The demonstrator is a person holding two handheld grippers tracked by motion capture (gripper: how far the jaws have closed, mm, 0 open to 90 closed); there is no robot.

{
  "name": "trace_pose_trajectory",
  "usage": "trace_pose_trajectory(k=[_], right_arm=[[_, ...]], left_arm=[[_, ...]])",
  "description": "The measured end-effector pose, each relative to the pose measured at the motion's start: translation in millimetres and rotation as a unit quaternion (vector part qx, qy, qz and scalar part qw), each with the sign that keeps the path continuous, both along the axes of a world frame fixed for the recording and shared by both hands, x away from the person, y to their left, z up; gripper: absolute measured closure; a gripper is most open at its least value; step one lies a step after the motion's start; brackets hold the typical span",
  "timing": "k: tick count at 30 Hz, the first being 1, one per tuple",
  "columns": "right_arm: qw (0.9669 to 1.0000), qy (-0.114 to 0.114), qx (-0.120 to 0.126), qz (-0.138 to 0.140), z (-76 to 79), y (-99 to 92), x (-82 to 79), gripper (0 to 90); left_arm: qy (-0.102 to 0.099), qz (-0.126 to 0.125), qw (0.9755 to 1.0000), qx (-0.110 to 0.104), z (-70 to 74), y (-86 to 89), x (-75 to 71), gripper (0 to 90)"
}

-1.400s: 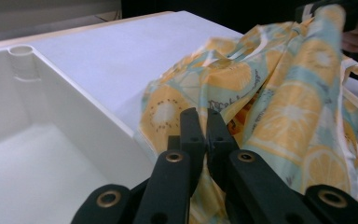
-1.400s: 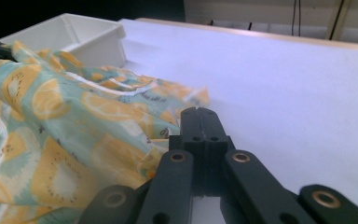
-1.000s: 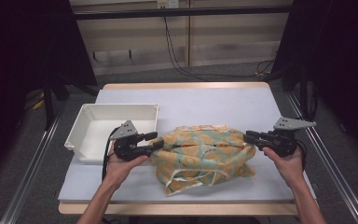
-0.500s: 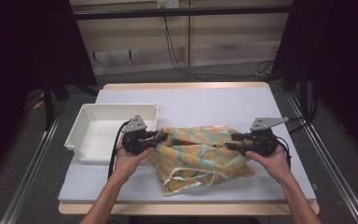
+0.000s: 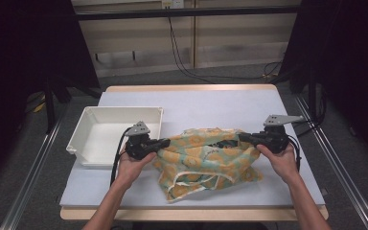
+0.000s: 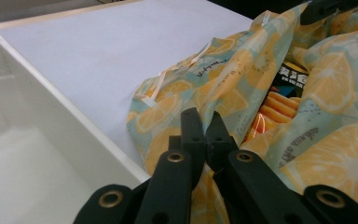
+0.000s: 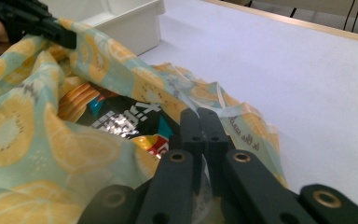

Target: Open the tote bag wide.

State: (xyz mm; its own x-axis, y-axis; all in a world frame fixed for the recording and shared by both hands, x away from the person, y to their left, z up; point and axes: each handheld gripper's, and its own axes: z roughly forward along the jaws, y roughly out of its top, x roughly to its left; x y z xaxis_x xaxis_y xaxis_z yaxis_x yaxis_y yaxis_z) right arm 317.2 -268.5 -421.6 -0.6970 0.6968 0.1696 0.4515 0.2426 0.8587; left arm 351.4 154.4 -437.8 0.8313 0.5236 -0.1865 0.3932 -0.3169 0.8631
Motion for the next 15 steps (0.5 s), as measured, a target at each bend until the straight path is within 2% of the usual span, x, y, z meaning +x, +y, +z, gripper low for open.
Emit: trace_pose_trajectory(k=[1,4,7,9,11,15], right_arm=[[1.0000,0.002,0.001,-0.002,-1.2,0.3,2.2,90.0],[0.9999,0.005,0.009,0.003,-4.9,0.8,6.9,90.0],[0.9999,0.007,0.011,0.011,-6.5,4.3,9.0,90.0],[0.9999,0.003,0.010,0.012,-5.7,6.7,8.9,90.0],[0.9998,0.003,0.013,0.015,-3.5,8.1,7.7,85.6],[0.9999,-0.004,0.008,0.012,4.0,8.7,4.8,75.5]], left_arm=[[0.004,0.000,1.0000,-0.005,0.3,-0.1,-0.4,83.1],[-0.012,0.003,0.9998,-0.013,8.4,0.4,-6.1,64.7],[-0.028,-0.004,0.9989,-0.036,22.7,-0.6,-15.8,59.2],[-0.043,-0.014,0.9982,-0.039,32.4,-3.2,-23.0,55.6],[-0.050,-0.018,0.9977,-0.043,40.3,-7.5,-29.3,50.8],[-0.062,-0.025,0.9968,-0.043,50.2,-13.9,-36.9,49.3]])
